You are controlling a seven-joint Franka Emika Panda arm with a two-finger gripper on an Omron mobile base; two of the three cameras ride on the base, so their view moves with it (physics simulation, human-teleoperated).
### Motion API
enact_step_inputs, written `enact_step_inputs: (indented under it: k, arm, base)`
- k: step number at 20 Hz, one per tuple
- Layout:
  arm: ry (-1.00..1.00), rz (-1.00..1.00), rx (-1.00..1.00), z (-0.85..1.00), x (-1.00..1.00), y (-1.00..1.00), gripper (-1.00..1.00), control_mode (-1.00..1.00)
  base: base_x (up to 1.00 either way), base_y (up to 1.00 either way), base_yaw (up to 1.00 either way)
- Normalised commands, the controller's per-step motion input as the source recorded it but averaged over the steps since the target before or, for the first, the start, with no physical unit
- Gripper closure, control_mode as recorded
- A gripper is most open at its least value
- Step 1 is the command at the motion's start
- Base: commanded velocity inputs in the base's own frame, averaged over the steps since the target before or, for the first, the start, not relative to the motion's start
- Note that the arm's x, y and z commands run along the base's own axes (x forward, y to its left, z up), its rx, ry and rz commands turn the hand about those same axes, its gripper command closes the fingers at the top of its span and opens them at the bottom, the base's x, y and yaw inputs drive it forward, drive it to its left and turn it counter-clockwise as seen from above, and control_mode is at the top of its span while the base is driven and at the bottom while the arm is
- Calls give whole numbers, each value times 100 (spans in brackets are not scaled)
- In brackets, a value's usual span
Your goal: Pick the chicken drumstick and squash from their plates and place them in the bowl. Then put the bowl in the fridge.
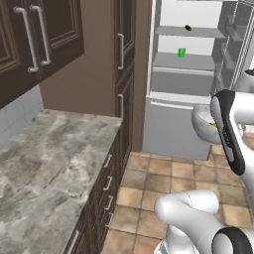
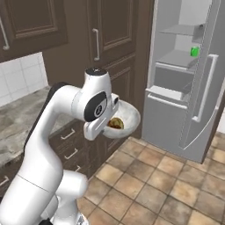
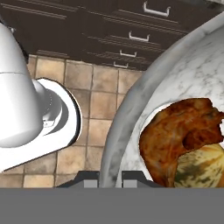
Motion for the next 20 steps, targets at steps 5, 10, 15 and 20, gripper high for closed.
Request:
enact_step_inputs:
  k: [5, 10, 15, 20]
  arm:
    - [0, 0, 0, 0, 0, 0, 100, 100]
    - [0, 0, 0, 0, 0, 0, 100, 100]
    - [0, 0, 0, 0, 0, 0, 100, 100]
    - [0, 0, 0, 0, 0, 0, 100, 100]
  base:
    - [65, 1, -29]
    - [71, 18, 0]
    - [72, 13, 13]
    - [70, 1, -2]
